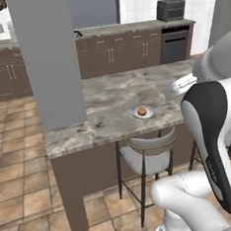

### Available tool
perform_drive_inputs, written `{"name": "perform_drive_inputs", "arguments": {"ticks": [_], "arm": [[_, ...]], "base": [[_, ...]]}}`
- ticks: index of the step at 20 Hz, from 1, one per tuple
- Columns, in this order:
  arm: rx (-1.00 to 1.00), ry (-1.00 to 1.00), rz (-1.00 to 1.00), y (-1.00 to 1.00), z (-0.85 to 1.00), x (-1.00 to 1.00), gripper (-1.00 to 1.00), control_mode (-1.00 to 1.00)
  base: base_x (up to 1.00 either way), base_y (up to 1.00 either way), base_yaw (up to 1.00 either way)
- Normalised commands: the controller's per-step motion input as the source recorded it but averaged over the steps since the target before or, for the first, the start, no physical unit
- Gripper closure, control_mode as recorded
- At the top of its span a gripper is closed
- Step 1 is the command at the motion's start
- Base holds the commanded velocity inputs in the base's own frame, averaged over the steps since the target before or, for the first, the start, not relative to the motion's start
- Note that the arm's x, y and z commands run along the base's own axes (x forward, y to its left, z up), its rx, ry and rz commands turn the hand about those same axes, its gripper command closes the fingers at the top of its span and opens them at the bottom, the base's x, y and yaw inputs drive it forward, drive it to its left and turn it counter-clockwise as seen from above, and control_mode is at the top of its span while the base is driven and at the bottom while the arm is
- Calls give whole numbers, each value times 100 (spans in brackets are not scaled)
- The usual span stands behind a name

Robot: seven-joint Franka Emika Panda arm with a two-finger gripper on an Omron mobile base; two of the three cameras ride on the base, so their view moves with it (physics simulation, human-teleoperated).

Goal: Take the smaller bowl and place it next to the appetizer plate on the dining counter , and place the larger bowl next to the plate with cooked food.

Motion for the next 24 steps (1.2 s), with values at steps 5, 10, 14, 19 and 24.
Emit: {"name": "perform_drive_inputs", "arguments": {"ticks": [5, 10, 14, 19, 24], "arm": [[0, 0, 0, 0, 0, 0, -100, 100], [0, 0, 0, 0, 0, 0, -100, 100], [0, 0, 0, 0, 0, 0, -100, 100], [0, 0, 0, 0, 0, 0, -100, 100], [0, 0, 0, 0, 0, 0, -100, 100]], "base": [[26, 100, 0], [31, 100, 0], [35, 100, 0], [40, 100, 0], [40, 100, 0]]}}
